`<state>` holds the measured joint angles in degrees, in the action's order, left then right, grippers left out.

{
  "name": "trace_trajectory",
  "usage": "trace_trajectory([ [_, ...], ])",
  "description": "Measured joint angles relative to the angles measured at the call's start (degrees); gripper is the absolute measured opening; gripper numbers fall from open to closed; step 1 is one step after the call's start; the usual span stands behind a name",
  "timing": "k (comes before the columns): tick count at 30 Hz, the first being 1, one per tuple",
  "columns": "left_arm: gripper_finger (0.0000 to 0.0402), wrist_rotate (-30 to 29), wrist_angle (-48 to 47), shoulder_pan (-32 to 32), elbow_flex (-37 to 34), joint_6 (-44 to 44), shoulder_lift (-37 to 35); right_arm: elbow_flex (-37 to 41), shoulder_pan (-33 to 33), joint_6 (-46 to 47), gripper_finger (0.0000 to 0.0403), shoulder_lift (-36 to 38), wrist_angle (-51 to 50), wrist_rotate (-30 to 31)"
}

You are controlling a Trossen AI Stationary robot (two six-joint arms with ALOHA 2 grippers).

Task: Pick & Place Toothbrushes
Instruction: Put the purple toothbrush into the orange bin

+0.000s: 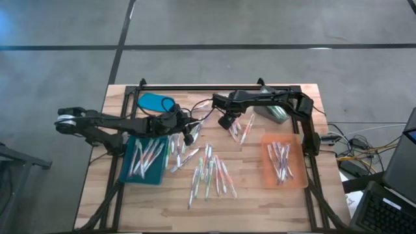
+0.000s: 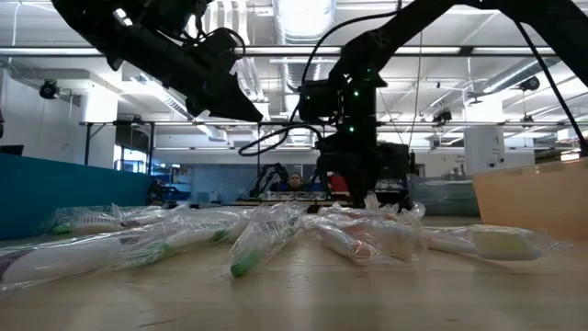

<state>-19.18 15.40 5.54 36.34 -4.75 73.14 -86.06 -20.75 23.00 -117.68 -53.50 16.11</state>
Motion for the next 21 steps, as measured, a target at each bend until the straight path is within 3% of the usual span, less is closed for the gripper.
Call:
trace_trajectory([
  [3, 0.0067, 0.0, 0.0, 0.0, 0.0, 0.0, 0.0, 1.1, 0.0, 0.9, 0.0171, 0.6, 0.3, -3.6],
  [10, 0.0067, 0.0, 0.0, 0.0, 0.0, 0.0, 0.0, 2.5, 1.2, 1.0, 0.0182, 0.6, 1.5, -4.1],
  [17, 0.0067, 0.0, 0.0, 0.0, 0.0, 0.0, 0.0, 2.5, 2.0, 0.8, 0.0172, 0.6, 1.4, 1.6],
  [21, 0.0067, 0.0, 0.0, 0.0, 0.0, 0.0, 0.0, 2.1, 3.0, -0.2, 0.0167, 0.6, 2.1, 1.9],
])
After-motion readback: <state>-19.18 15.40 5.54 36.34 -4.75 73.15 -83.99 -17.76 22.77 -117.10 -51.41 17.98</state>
